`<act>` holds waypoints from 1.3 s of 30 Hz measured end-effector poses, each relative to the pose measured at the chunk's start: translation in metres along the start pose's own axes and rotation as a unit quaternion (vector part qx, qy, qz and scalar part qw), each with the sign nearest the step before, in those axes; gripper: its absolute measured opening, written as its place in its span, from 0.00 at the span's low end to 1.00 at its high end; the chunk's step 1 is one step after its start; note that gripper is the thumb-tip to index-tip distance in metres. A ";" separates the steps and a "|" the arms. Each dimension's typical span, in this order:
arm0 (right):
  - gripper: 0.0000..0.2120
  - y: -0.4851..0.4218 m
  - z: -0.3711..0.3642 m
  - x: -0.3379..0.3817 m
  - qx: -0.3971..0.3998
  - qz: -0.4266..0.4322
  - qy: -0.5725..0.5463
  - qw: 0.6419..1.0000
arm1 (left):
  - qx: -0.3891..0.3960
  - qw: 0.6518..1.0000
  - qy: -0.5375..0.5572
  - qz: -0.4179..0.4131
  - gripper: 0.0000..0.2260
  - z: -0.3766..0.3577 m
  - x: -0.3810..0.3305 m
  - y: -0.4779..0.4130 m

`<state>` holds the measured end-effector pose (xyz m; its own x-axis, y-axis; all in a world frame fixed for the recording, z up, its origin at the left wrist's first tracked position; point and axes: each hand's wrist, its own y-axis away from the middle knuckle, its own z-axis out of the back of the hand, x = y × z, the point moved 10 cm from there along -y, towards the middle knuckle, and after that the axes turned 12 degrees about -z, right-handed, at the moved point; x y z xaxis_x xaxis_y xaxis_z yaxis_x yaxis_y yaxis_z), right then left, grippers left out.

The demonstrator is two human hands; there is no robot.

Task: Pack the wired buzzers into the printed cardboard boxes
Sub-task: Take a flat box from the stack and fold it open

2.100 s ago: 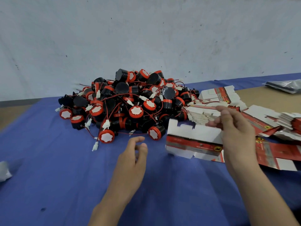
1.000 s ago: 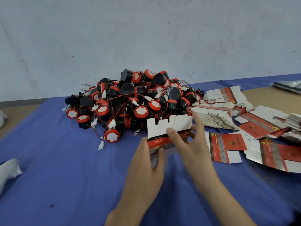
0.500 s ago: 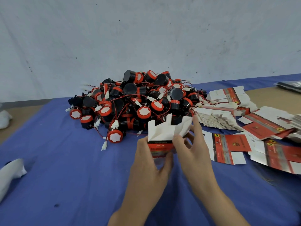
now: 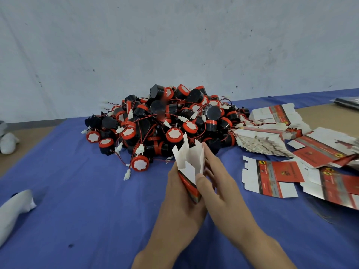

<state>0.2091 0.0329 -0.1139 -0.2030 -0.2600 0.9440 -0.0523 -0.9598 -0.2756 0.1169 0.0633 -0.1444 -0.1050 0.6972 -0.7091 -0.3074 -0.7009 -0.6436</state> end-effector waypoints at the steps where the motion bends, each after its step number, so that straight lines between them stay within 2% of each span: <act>1: 0.31 0.000 0.000 0.000 0.000 0.000 -0.001 1.000 | -0.002 1.000 0.012 -0.001 0.38 0.001 0.000 0.000; 7: 0.31 -0.004 0.005 -0.001 -0.023 0.001 -0.016 1.000 | -0.019 0.999 0.034 -0.001 0.39 0.005 -0.005 -0.003; 13: 0.35 -0.003 0.006 -0.002 -0.027 0.001 -0.020 0.999 | -0.062 0.998 0.023 0.008 0.32 0.015 -0.015 -0.003; 18: 0.25 -0.005 0.012 0.006 -0.015 0.015 -0.072 0.997 | -0.110 0.989 0.086 0.043 0.25 0.030 -0.016 -0.007; 21: 0.24 -0.011 0.034 0.000 -0.059 -0.038 -0.100 0.993 | -0.088 0.983 0.128 0.095 0.15 0.032 -0.011 -0.007; 24: 0.19 -0.017 0.039 -0.011 -0.036 -0.123 -0.124 0.984 | -0.030 0.965 0.204 0.159 0.08 0.023 -0.005 -0.002; 26: 0.16 -0.015 0.028 -0.018 0.016 -0.202 -0.174 0.964 | 0.006 0.940 0.282 0.192 0.11 0.013 -0.006 0.002; 28: 0.17 -0.007 0.015 -0.026 0.065 -0.274 -0.236 0.930 | 0.042 0.915 0.350 0.196 0.15 0.004 -0.013 0.002; 32: 0.15 0.003 -0.005 -0.024 0.119 -0.281 -0.314 0.899 | 0.047 0.880 0.429 0.200 0.18 0.002 -0.020 0.000; 33: 0.16 0.004 -0.009 -0.023 0.124 -0.276 -0.328 0.895 | 0.044 0.885 0.418 0.202 0.19 0.002 -0.018 -0.001; 35: 0.17 0.002 -0.011 -0.021 0.116 -0.257 -0.341 0.897 | 0.030 0.916 0.341 0.209 0.20 0.008 -0.009 -0.002; 37: 0.18 -0.002 -0.004 -0.020 0.083 -0.227 -0.331 0.912 | 0.014 0.953 0.235 0.189 0.21 0.018 -0.002 -0.002; 39: 0.14 -0.006 0.004 -0.015 0.052 -0.185 -0.290 0.938 | 0.016 0.976 0.155 0.151 0.18 0.023 -0.003 -0.003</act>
<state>0.2159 0.0418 -0.1263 0.3770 0.1085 0.9198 0.0875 -0.9928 0.0813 0.0961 0.0673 -0.1338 0.0952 0.3763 -0.9216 -0.3362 -0.8592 -0.3856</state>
